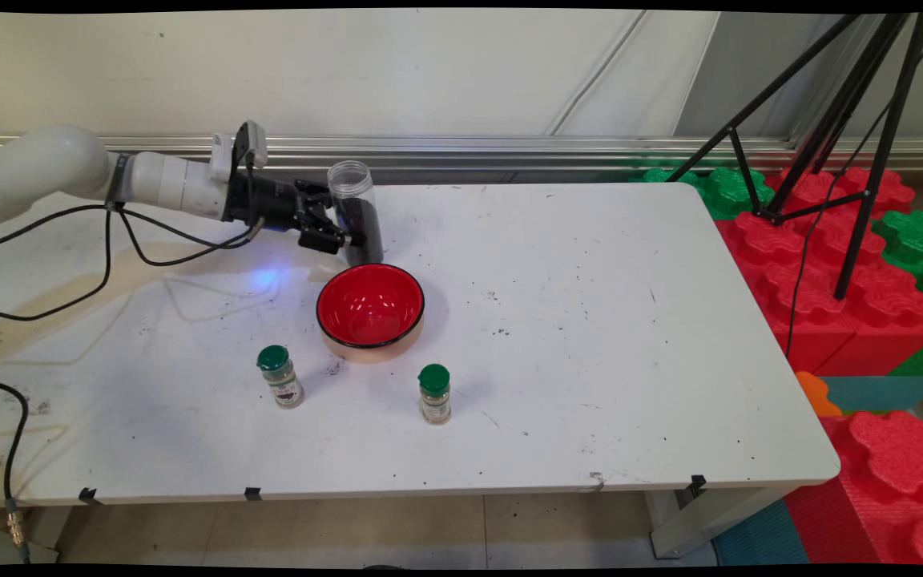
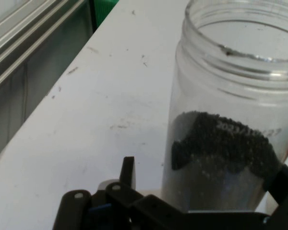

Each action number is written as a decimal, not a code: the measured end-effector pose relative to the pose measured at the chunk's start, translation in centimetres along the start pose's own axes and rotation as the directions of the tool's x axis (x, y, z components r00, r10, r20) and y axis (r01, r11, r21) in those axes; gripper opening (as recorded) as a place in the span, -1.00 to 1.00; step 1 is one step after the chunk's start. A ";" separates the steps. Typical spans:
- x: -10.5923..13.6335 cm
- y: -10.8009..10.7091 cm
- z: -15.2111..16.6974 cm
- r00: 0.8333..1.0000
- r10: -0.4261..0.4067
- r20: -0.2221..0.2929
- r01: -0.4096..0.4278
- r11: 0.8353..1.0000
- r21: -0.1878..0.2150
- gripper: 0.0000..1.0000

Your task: Pick up the black seasoning powder from the table, then pour the black seasoning powder in the red bowl

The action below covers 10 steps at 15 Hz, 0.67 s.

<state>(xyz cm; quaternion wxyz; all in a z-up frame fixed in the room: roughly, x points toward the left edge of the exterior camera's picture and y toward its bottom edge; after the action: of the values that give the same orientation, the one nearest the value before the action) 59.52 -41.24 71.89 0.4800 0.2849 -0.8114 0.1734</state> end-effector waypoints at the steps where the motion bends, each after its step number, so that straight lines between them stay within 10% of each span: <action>1: 0.0 0.0 0.1 1.000 0.000 -0.002 0.000 1.000 0.000 1.00; 3: 0.1 0.0 0.4 1.000 0.001 -0.008 -0.001 1.000 -0.001 1.00; 4: 0.1 0.0 0.5 1.000 0.000 -0.012 0.000 1.000 -0.003 -1.00; 10: 0.2 0.5 0.5 1.000 0.012 -0.022 -0.012 1.000 -0.016 -1.00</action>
<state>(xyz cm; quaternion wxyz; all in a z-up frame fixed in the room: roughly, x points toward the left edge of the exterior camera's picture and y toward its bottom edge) 58.81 -41.22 71.82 0.4899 0.2742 -0.8092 0.1729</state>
